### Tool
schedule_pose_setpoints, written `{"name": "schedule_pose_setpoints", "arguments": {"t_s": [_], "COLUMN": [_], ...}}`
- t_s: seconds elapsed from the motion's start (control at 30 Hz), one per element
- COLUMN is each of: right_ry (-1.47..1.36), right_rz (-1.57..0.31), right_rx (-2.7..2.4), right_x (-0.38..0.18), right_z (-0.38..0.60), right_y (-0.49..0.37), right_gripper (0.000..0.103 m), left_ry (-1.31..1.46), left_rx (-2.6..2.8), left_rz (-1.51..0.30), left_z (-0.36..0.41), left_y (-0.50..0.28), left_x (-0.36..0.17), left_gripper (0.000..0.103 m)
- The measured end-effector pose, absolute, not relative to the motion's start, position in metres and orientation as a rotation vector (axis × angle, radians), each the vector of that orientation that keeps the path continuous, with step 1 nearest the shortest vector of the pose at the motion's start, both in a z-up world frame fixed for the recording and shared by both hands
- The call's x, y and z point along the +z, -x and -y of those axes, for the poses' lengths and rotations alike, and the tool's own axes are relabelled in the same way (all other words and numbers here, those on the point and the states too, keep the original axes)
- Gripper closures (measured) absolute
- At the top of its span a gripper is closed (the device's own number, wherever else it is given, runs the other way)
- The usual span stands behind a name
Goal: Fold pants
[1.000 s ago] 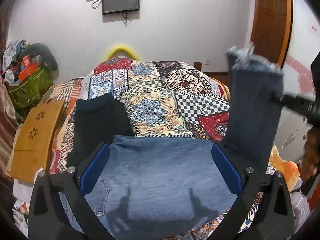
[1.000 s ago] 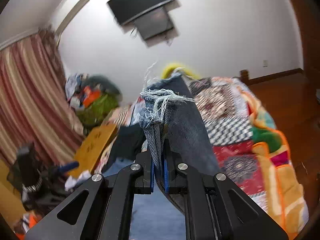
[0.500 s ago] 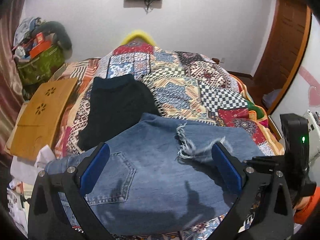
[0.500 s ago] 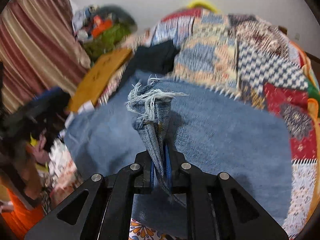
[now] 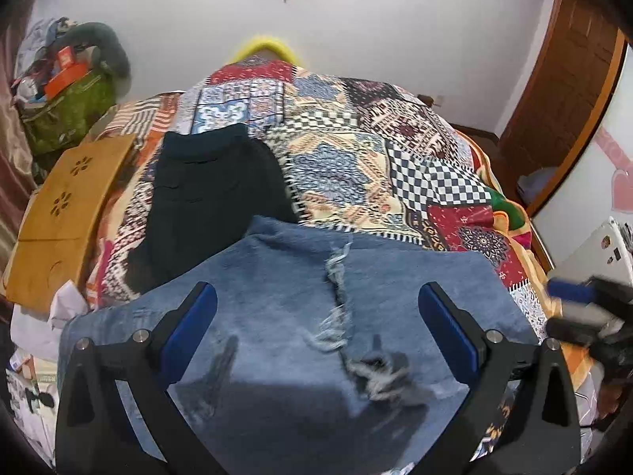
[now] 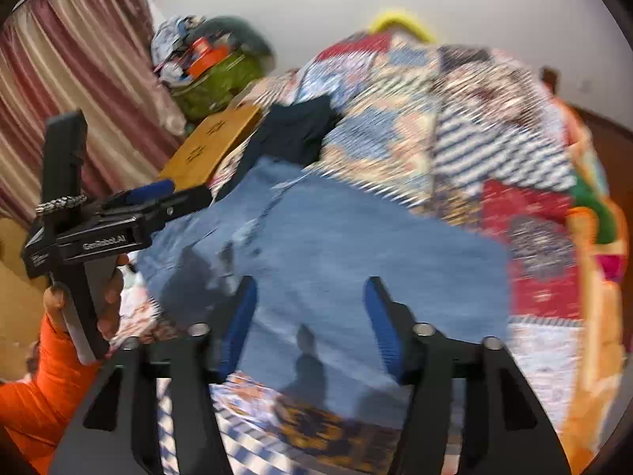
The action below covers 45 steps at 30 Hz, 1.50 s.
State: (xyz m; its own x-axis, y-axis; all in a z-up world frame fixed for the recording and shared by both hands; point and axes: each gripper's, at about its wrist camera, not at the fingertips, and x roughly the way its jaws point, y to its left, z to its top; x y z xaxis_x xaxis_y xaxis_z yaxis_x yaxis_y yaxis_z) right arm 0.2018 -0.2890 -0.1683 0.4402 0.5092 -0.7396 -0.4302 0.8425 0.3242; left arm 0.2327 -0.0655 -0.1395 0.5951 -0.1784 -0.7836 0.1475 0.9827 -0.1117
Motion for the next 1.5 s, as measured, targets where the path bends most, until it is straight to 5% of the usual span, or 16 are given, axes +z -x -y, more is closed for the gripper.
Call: {"name": "schedule_pose_setpoints", "arguments": {"t_s": [0.2,0.6,1.5], "right_ry": [-0.019,-0.108,-0.066], "right_rz": [-0.912,-1.147,-0.982], "right_rx": [0.447,0.479,0.449], "right_x": [-0.167,-0.268,-0.209], "right_z": [0.330,0.323,0.309], "right_y": [-0.214,-0.258,-0.200], "right_gripper": [0.044,0.042,0.036], "left_ry": [0.006,-0.225,-0.064], "left_rx": [-0.228,-0.233,-0.088], "left_rz": [-0.997,-1.120,-0.951], "left_z": [0.101,0.128,0.029], "left_y": [-0.264,-0.266,-0.186], "left_x": [-0.159,-0.223,-0.163], "left_gripper": [0.000,0.000,0.000]}}
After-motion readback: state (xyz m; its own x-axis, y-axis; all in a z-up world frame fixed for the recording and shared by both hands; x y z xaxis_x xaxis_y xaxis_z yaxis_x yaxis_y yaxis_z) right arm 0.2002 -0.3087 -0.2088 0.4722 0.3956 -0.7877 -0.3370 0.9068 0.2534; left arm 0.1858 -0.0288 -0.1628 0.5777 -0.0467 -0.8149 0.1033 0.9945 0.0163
